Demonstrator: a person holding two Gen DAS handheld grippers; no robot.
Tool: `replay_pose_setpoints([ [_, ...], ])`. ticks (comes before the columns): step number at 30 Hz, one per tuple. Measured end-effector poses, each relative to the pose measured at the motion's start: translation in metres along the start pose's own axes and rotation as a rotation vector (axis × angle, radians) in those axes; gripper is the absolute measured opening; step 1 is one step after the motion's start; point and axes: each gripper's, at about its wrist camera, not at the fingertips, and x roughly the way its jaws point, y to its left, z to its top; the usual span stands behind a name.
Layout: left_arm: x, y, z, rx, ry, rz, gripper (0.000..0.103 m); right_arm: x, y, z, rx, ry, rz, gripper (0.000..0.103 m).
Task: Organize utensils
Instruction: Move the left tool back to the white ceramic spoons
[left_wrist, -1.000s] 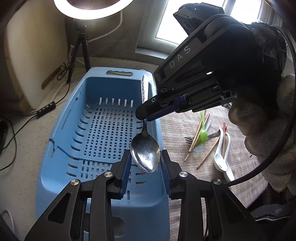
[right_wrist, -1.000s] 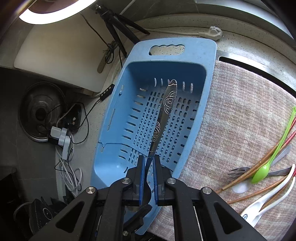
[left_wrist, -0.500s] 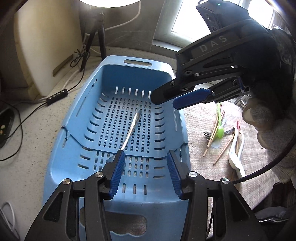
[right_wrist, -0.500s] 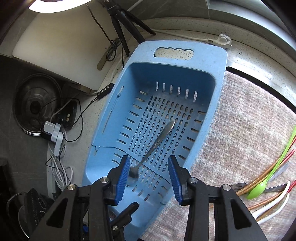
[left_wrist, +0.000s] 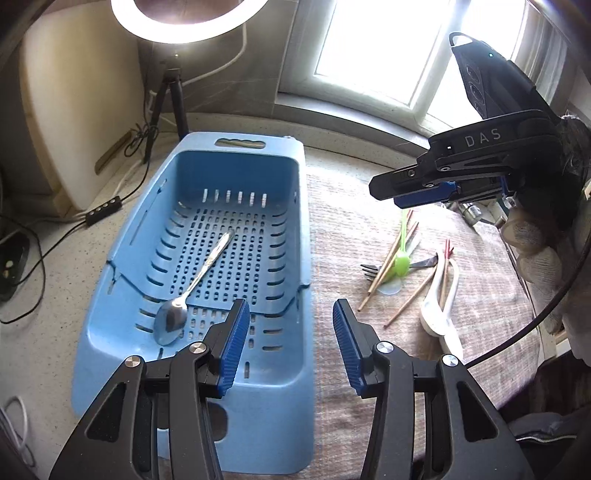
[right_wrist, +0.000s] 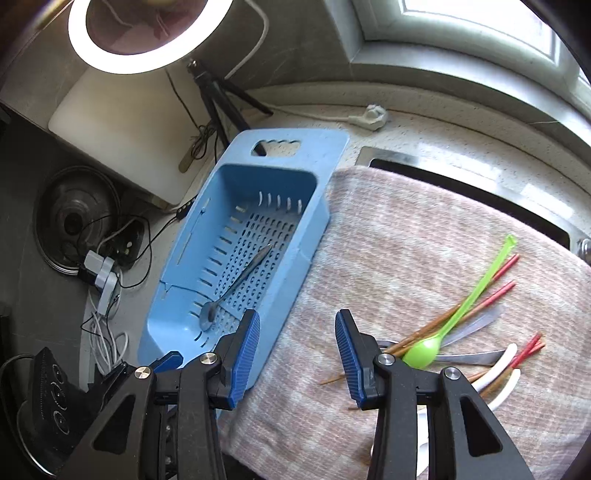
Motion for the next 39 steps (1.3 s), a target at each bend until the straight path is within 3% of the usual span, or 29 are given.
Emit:
replay_pose_setpoints([
  [6, 0.003, -0.041, -0.005, 0.066, 0.019, -0.055, 0.046, -0.036, -0.055, -0.014, 0.057, -0.054, 0.035, 0.039],
  [9, 0.008, -0.064, -0.008, 0.102, 0.034, -0.091, 0.046, -0.047, -0.079, -0.025, 0.064, -0.056, 0.005, 0.039],
  [12, 0.013, -0.086, -0.011, 0.135, 0.049, -0.120, 0.046, -0.053, -0.101, -0.040, 0.076, -0.034, -0.025, 0.039],
  [20, 0.026, -0.126, -0.025, 0.183, 0.101, -0.186, 0.046, -0.048, -0.156, -0.077, 0.246, 0.012, 0.022, 0.039],
  [33, 0.052, -0.161, -0.061, 0.205, 0.183, -0.189, 0.046, -0.005, -0.180, -0.102, 0.338, 0.083, 0.120, 0.037],
  [39, 0.067, -0.165, -0.067, 0.190, 0.181, -0.163, 0.046, 0.014, -0.185, -0.106, 0.385, 0.112, 0.164, 0.034],
])
